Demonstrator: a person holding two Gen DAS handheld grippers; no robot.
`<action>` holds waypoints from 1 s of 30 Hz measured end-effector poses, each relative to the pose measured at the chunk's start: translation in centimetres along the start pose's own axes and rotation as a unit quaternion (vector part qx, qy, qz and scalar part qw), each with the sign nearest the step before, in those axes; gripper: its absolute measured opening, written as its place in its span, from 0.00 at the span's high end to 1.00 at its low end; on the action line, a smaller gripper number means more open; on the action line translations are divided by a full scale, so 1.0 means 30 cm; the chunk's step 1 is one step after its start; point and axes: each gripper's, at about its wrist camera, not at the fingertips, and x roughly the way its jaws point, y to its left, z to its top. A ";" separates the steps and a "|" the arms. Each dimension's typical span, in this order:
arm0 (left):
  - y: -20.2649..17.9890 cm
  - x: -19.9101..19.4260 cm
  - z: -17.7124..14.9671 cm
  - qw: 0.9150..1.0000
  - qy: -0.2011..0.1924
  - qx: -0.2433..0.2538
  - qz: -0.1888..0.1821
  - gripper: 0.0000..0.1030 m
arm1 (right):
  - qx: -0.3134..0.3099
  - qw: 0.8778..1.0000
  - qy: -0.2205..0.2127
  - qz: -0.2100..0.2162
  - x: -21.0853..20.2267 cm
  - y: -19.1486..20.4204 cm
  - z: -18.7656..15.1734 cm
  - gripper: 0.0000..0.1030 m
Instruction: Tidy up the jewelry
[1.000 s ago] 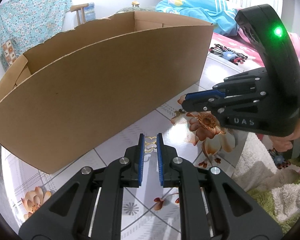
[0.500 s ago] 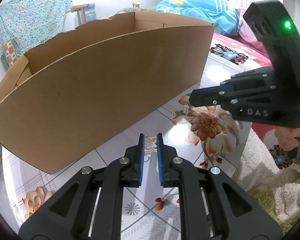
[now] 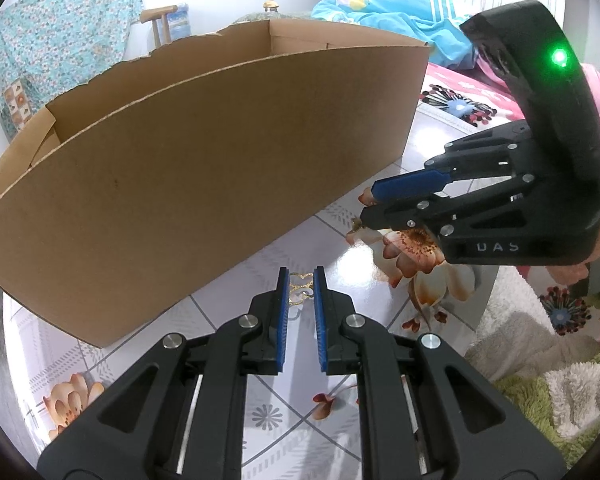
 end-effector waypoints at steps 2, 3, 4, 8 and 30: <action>0.000 0.001 0.000 1.000 0.001 0.000 0.000 0.90 | -0.007 1.000 0.006 0.009 -0.001 0.000 0.002 0.85; 0.000 0.001 0.000 1.000 0.001 0.000 0.000 0.90 | -0.008 1.000 0.008 0.015 0.002 -0.001 0.008 0.90; 0.001 0.001 -0.001 1.000 0.000 -0.001 0.000 0.90 | -0.009 1.000 0.010 0.021 0.001 0.001 0.008 0.92; 0.006 0.002 -0.003 1.000 0.000 -0.003 0.000 0.90 | -0.012 1.000 0.008 0.018 0.001 0.014 0.008 0.96; 0.004 -0.099 0.002 1.000 -0.029 0.007 0.006 0.90 | 0.128 0.981 -0.073 0.126 -0.196 -0.146 0.005 0.96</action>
